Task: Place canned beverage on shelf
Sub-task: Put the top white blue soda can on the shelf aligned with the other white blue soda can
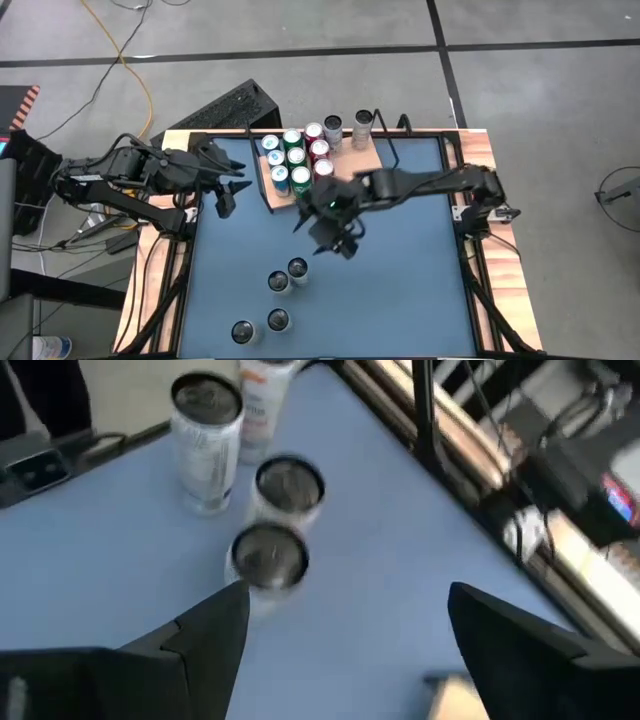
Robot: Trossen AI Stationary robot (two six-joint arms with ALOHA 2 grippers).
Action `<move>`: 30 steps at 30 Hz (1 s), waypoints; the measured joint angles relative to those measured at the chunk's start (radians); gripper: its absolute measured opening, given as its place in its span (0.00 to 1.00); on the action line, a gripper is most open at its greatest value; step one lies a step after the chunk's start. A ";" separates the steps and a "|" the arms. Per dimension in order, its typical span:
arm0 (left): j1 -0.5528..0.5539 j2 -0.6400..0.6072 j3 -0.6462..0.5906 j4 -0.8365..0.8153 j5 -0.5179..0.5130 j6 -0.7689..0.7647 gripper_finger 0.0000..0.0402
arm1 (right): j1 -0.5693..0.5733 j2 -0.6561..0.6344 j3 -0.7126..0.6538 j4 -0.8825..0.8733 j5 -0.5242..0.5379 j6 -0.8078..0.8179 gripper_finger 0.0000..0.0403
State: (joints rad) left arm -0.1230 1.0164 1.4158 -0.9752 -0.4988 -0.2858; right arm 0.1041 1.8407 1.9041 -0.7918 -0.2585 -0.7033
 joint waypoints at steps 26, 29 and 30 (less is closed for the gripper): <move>0.000 0.000 0.000 -0.041 0.024 -0.026 0.51 | 0.030 0.243 0.000 0.212 -0.219 -0.099 0.82; 0.000 0.000 0.000 -0.048 0.024 -0.027 0.51 | 0.032 0.244 0.000 0.185 -0.238 -0.093 0.82; 0.000 0.000 0.000 -0.051 0.024 -0.027 0.51 | 0.032 0.244 0.000 0.187 -0.240 -0.094 0.82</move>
State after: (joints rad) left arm -0.1230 1.0164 1.4155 -1.0264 -0.4752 -0.3128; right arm 0.1364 2.0845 1.9043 -0.6052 -0.4980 -0.7969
